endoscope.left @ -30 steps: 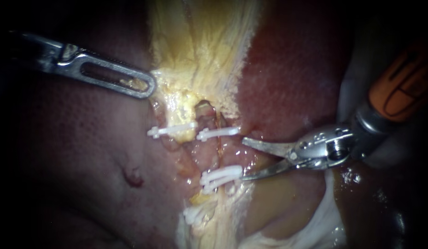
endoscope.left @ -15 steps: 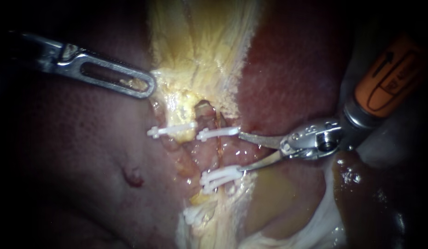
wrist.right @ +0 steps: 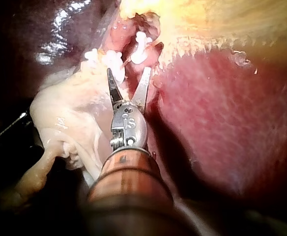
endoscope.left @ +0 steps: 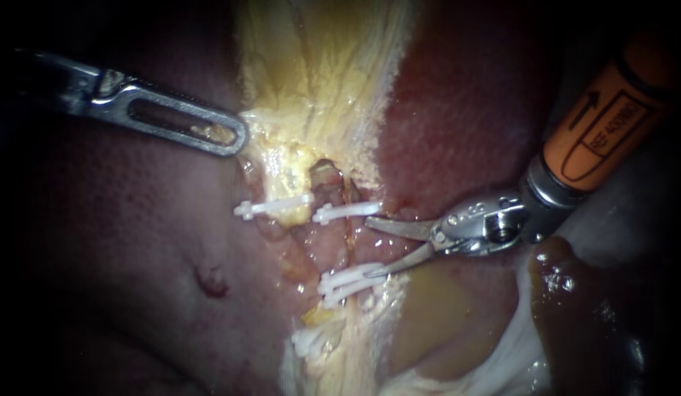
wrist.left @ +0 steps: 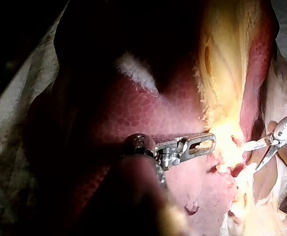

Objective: Go to the cutting position right tube

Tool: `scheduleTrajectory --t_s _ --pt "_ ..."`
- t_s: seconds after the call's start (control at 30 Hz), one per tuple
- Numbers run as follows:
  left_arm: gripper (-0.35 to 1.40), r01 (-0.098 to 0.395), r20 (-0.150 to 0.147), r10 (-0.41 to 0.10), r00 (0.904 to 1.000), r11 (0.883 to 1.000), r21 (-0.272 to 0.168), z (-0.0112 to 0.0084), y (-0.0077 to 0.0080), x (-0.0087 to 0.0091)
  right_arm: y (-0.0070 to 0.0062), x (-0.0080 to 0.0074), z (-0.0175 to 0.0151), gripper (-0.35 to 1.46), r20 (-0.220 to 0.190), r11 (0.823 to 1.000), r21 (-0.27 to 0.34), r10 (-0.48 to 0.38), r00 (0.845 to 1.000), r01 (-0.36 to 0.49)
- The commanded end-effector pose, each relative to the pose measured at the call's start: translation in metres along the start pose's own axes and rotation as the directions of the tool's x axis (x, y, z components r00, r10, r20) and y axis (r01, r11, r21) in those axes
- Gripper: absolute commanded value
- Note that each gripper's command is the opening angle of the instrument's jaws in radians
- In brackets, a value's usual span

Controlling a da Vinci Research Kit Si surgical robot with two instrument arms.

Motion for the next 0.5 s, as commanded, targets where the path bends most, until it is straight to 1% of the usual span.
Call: scheduleTrajectory --t_s 0.03,0.27,0.5 --pt "-0.35 0.0 0.0 0.0 1.0 1.0 0.0 0.0 0.0 0.0 0.0 0.0 0.0001 1.4 0.001 1.0 0.003 0.002 1.0 -0.002" --pt "-0.35 0.0 0.0 0.0 1.0 1.0 0.0 0.0 0.0 0.0 0.0002 0.0002 0.0013 1.4 0.004 1.0 0.007 0.005 1.0 -0.005" --pt "-0.35 0.0 0.0 0.0 1.0 1.0 0.0 0.0001 0.0 0.0 0.0005 0.0002 0.0018 1.4 0.005 1.0 0.007 0.014 1.0 -0.014"
